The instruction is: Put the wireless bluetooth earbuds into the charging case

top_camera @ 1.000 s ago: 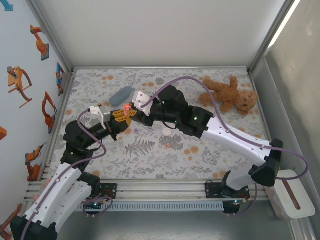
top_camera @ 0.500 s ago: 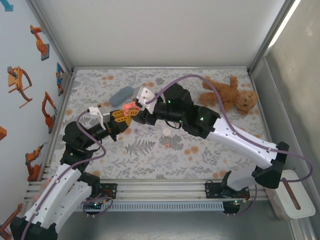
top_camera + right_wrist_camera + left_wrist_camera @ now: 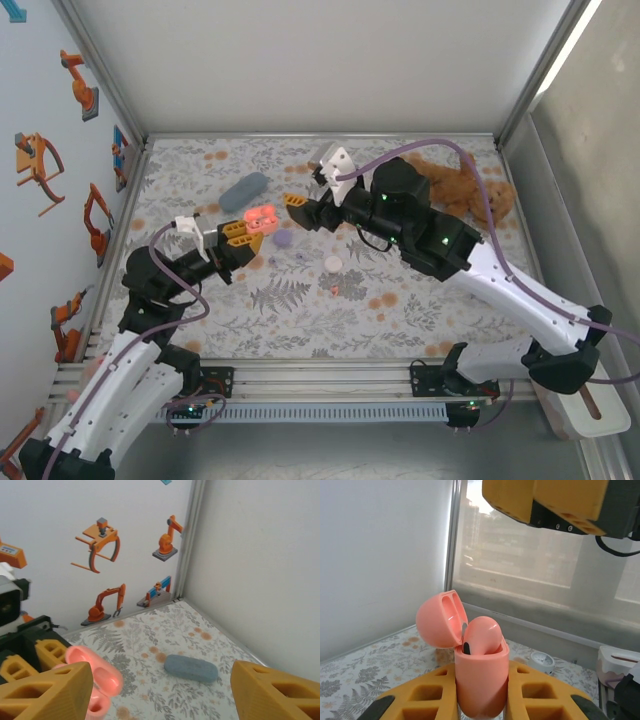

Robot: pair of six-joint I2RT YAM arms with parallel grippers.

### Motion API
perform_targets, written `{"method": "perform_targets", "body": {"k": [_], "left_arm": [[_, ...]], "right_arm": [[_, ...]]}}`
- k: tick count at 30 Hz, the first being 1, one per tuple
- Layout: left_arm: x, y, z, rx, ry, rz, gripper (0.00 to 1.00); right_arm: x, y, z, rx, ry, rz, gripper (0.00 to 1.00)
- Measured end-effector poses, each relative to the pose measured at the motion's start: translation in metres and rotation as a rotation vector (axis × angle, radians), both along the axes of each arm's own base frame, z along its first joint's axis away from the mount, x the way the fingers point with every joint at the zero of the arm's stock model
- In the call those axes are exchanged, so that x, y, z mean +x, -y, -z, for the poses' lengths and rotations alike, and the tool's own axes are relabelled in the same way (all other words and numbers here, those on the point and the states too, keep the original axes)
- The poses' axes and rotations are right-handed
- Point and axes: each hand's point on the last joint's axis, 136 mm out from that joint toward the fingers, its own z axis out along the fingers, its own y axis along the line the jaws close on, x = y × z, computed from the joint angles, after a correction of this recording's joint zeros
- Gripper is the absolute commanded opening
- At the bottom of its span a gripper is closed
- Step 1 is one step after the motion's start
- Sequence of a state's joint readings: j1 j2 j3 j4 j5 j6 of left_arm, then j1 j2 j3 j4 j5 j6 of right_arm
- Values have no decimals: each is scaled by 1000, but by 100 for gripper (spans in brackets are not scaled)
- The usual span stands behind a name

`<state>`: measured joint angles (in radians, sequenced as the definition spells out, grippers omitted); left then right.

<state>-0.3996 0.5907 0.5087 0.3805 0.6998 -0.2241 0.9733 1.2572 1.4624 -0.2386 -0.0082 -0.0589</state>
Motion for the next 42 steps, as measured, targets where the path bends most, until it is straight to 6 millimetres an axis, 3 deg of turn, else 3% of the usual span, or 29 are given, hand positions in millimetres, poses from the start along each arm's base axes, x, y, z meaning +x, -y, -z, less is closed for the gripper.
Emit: {"method": "perform_targets", "body": {"k": [6,8,23,28,35,42], "left_arm": [[-5,-2,-5,-7,18,0,0],[-7,-3,-7,-9,22,0,0],[-11,-5,-15,-16,47,-1,0],[-11,-5,-15,-13,52,-2,0],[-13,-6,-15,-8,62,-4,0],[-14,-6,-15,-4,63,-5,0]], "right_arm": [[20,25,20,4,-83,110,97],[25,31,30,0,-113,141,100],[57,88,110,-38,-387,425,100],[58,98,138,-80,-508,469,98],[53,113,202,-213,-750,527,89],[34,110,253,-319,-941,504,76]]}}
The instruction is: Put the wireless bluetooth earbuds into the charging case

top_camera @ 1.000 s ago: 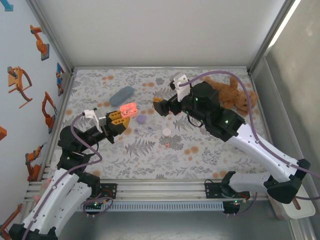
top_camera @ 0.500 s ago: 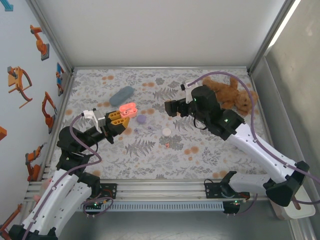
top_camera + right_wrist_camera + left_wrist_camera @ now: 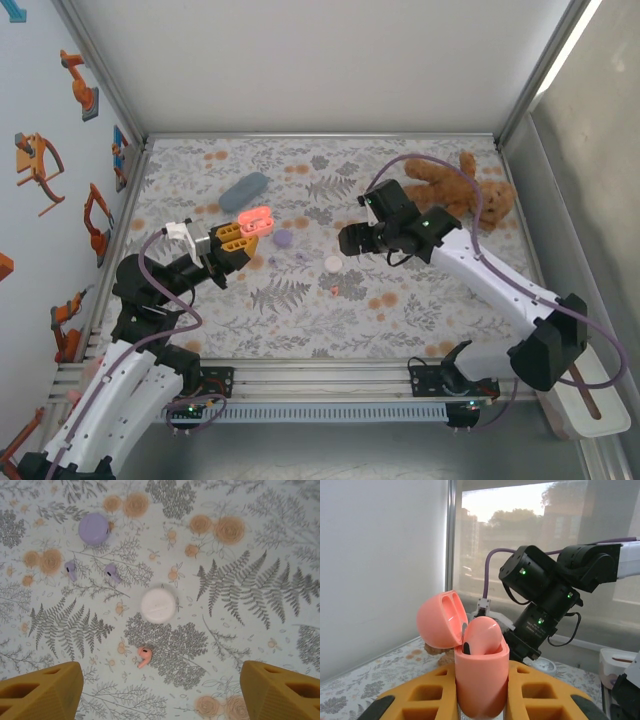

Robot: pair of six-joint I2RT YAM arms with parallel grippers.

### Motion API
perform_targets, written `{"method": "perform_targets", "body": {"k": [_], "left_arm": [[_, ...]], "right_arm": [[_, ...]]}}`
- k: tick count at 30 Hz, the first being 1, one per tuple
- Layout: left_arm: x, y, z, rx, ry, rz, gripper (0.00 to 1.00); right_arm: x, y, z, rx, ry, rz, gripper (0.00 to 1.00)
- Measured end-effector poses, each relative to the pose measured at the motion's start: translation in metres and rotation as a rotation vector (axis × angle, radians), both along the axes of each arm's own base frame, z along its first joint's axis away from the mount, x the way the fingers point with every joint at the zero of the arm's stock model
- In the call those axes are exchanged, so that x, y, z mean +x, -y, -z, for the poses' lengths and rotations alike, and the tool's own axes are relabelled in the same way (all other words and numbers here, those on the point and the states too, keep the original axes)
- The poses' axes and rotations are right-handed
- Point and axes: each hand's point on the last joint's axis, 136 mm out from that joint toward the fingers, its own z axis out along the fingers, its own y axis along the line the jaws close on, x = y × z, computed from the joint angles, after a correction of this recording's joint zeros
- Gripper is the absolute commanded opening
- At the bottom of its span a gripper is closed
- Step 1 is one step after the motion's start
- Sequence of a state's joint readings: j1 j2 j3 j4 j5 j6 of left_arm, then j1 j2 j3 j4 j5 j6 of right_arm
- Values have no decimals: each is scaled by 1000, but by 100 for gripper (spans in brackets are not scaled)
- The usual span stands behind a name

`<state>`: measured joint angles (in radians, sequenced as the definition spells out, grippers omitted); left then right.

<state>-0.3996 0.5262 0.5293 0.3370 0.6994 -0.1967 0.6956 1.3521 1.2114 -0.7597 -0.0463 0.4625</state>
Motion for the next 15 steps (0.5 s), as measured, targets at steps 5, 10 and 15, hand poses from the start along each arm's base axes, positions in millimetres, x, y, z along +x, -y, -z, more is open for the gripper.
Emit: {"method": "perform_targets", "body": {"k": [5,10,15], "left_arm": [[0,0,2,5,-6,-1,0],[-1,0,1,5,-4,-2,0],[0,-1,2,7,-6,-4,0]], "right_arm": [[-10,-9,37,-17,-143,-17,68],[-21,-12,69,-30,-257,-17,62],[-27,-23,92,-35,-323,-26,61]]}}
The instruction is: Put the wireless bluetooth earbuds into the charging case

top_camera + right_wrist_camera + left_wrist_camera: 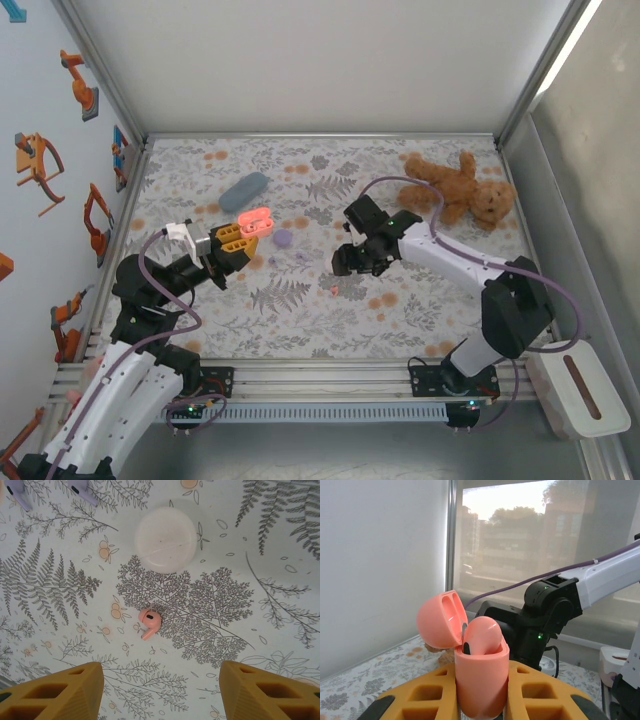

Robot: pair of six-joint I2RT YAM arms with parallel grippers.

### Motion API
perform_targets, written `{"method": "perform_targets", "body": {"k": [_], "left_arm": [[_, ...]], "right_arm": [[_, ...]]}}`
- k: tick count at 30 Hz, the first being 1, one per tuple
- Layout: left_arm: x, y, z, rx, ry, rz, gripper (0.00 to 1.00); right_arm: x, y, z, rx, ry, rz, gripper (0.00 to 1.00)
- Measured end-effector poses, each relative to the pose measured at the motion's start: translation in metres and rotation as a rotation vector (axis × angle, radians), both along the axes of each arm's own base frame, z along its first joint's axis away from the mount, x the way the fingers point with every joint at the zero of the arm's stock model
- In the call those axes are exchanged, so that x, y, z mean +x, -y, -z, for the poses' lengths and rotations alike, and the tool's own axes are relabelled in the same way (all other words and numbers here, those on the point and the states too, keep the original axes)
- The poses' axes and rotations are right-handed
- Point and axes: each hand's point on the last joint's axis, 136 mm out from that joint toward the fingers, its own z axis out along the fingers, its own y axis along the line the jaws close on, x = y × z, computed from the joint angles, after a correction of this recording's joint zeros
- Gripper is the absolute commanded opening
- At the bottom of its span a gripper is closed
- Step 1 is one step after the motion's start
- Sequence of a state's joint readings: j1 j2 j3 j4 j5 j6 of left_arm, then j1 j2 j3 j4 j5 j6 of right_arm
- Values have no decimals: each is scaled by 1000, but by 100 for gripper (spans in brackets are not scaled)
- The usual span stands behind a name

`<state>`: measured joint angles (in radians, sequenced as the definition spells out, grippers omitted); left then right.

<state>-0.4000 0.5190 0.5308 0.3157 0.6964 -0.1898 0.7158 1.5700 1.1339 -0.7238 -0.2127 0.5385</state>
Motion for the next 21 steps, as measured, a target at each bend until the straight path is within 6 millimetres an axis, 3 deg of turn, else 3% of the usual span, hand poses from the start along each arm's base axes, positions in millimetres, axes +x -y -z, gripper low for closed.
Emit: {"method": "perform_targets", "body": {"k": [7,21], "left_arm": [[-3,-1,0,1,0,-1,0],[-8,-4,0,2,3,-5,0]], "right_arm": [[-11,-18,32,-38,-61,-39,58],[-12,-29,65,-96,-104,-58,52]]}}
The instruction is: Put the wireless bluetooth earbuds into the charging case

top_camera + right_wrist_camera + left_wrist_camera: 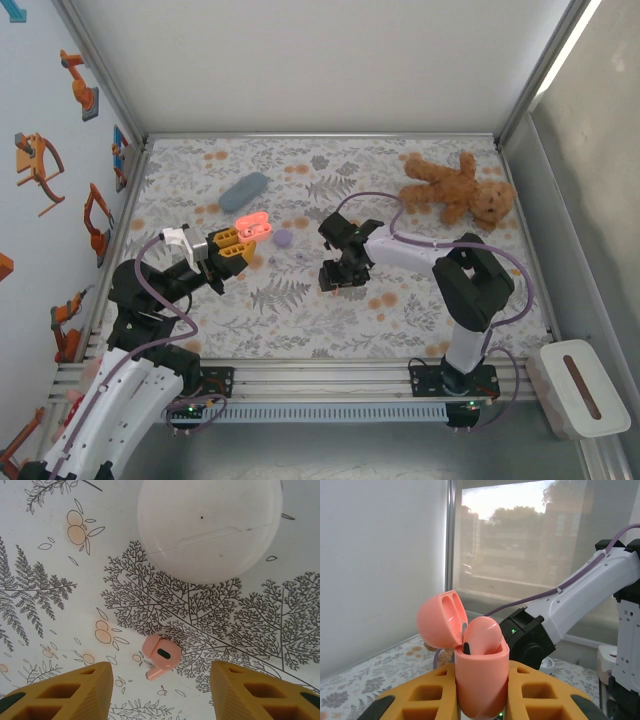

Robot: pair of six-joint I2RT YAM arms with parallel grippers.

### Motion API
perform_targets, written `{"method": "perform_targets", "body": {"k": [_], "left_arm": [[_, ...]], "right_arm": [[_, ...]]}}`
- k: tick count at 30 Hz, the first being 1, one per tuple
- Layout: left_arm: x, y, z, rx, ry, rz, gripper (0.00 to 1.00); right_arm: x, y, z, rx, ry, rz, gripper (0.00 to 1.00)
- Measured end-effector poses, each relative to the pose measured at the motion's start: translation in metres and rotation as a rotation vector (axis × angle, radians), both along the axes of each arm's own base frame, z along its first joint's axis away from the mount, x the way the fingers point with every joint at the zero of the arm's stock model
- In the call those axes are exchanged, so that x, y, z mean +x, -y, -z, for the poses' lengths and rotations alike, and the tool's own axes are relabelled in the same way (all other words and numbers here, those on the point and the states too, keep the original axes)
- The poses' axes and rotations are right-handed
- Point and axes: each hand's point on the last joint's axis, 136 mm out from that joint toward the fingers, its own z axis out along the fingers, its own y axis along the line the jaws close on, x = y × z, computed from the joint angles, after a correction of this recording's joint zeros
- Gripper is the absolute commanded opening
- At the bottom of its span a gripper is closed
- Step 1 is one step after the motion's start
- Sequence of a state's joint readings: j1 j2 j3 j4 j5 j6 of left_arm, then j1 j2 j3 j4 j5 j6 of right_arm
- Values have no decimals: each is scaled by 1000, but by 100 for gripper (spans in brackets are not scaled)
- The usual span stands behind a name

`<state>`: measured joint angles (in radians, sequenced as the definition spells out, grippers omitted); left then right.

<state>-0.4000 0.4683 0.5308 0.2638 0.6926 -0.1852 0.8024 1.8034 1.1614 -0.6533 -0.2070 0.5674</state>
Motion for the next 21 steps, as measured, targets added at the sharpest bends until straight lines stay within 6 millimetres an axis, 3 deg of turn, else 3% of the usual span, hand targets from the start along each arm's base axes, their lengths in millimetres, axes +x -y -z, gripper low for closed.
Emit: {"method": "perform_targets", "body": {"k": [21], "left_arm": [[0,-1,4,11,-12,-6,0]], "right_arm": [[2,-6,16,-102,12,-48,44]]}}
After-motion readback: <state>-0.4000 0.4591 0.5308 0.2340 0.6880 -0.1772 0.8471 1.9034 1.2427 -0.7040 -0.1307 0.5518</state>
